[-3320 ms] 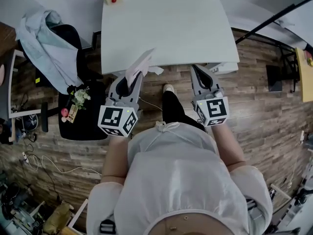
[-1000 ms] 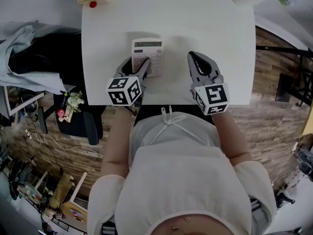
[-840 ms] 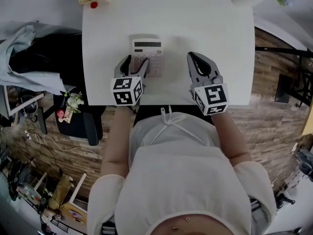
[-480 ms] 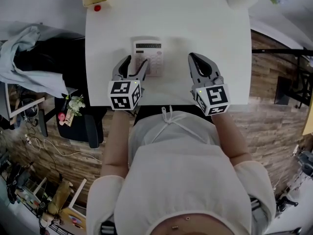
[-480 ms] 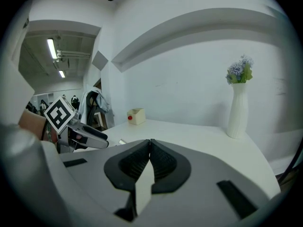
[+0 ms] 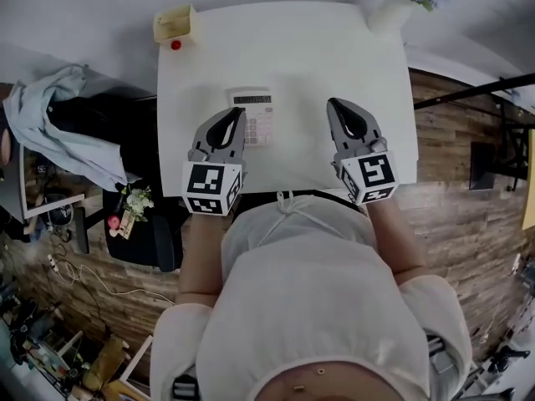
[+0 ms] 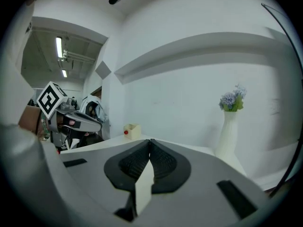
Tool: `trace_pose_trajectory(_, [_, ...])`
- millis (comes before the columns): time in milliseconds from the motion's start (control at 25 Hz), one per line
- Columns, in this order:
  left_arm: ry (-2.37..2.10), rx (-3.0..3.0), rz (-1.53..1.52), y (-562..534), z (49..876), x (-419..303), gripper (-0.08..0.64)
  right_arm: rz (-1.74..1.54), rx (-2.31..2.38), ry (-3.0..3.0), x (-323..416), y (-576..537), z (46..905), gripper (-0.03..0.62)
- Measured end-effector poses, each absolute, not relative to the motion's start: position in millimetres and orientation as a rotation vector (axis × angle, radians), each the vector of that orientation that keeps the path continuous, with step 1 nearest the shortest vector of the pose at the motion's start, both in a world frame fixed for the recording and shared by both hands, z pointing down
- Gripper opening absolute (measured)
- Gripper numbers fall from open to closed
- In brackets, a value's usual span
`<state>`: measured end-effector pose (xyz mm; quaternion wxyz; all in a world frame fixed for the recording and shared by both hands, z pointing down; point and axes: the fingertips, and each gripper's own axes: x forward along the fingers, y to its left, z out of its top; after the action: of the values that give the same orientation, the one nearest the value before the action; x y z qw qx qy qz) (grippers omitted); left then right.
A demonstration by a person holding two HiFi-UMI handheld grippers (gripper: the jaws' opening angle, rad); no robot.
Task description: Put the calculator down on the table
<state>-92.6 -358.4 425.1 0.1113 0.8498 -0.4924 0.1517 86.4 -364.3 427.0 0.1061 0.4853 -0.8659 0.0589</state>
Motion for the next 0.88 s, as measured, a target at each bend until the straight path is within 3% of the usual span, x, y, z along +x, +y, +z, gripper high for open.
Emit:
trace_pose_trajectory(320, [-1.409, 2.638, 0.254, -343, 360, -84, 0.021, 0.076, 1.479, -2.585, 95, -350, 389, 0.005])
trace_pose_trajectory(880, [-1.426, 2.66, 0.215, -344, 345, -85, 0.021, 0.064, 1.422, -2.63, 85, -346, 384, 0.003])
